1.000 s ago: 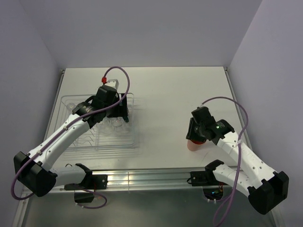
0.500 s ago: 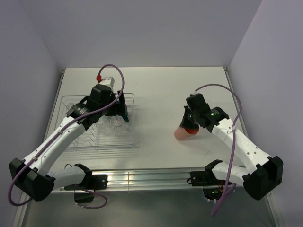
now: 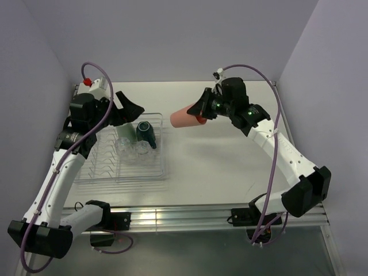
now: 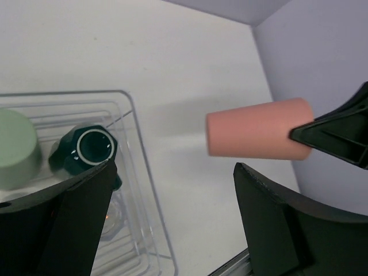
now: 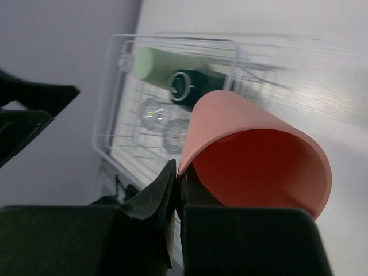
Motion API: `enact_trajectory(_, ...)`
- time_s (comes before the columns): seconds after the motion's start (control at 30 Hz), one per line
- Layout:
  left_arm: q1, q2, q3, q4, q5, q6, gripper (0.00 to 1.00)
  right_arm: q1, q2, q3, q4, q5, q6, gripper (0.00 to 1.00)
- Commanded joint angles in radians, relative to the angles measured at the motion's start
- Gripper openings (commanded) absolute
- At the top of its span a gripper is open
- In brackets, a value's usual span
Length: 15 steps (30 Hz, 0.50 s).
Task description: Load the cups into the dish rack
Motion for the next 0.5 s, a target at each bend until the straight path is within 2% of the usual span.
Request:
enact_trajectory(0.0,0.094,-0.003,-0.052,0.203,0.314,-0.089,0.90,-0.016,0.027,0.057,0.244,-0.224,0.080,0.00)
enact_trajectory(0.07,0.125,0.003,-0.087,0.308,0.431,-0.128,0.91,-0.023,0.039,0.052,0.318,-0.293,0.120,0.00)
enact_trajectory(0.17,0.162,0.014,-0.175,0.427,0.525,-0.218,0.91,-0.032,0.043,0.006,0.498,-0.415,0.228,0.00)
enact_trajectory(0.2,0.169,0.019,-0.208,0.488,0.565,-0.252,0.91,-0.033,0.043,-0.010,0.612,-0.467,0.295,0.00)
enact_trajectory(0.3,0.169,0.017,-0.256,0.621,0.630,-0.309,0.92,-0.036,0.059,-0.061,0.757,-0.527,0.424,0.00)
enact_trajectory(0.4,0.169,-0.010,-0.282,0.688,0.655,-0.344,0.93,-0.036,0.086,-0.096,0.955,-0.585,0.536,0.00)
enact_trajectory(0.47,0.169,-0.029,-0.293,0.734,0.659,-0.360,0.93,-0.036,0.098,-0.106,0.987,-0.599,0.561,0.00)
